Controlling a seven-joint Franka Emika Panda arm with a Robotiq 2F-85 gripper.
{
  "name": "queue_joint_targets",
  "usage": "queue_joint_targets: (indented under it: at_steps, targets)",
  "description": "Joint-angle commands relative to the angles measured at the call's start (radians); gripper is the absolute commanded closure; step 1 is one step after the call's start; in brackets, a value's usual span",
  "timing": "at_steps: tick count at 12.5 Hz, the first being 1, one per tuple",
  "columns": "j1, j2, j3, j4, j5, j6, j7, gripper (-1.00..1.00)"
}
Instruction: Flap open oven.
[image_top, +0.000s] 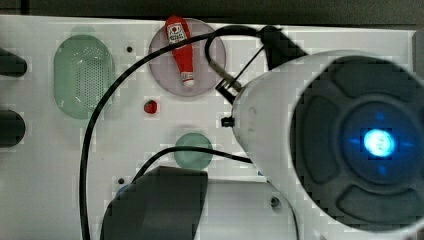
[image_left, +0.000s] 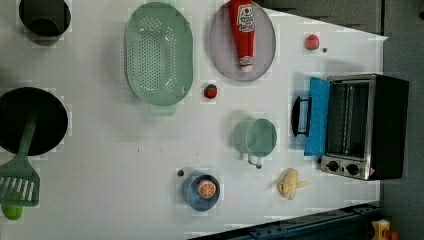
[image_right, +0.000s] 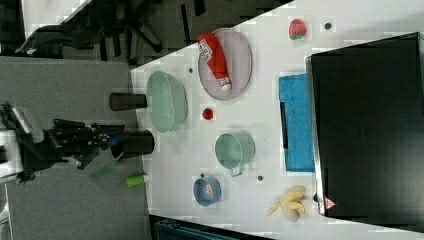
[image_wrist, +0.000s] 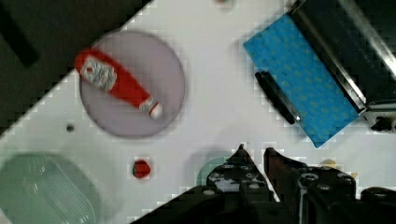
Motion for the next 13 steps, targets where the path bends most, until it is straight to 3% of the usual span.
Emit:
queue_joint_targets:
  at_steps: [1, 13]
  targets:
    - [0.002, 0.061, 0.009, -0.015, 0.003, -0.077, 0.258, 0.65]
    - [0.004, 0.081, 0.032, -0.016, 0.004, -0.041, 0.283, 0.65]
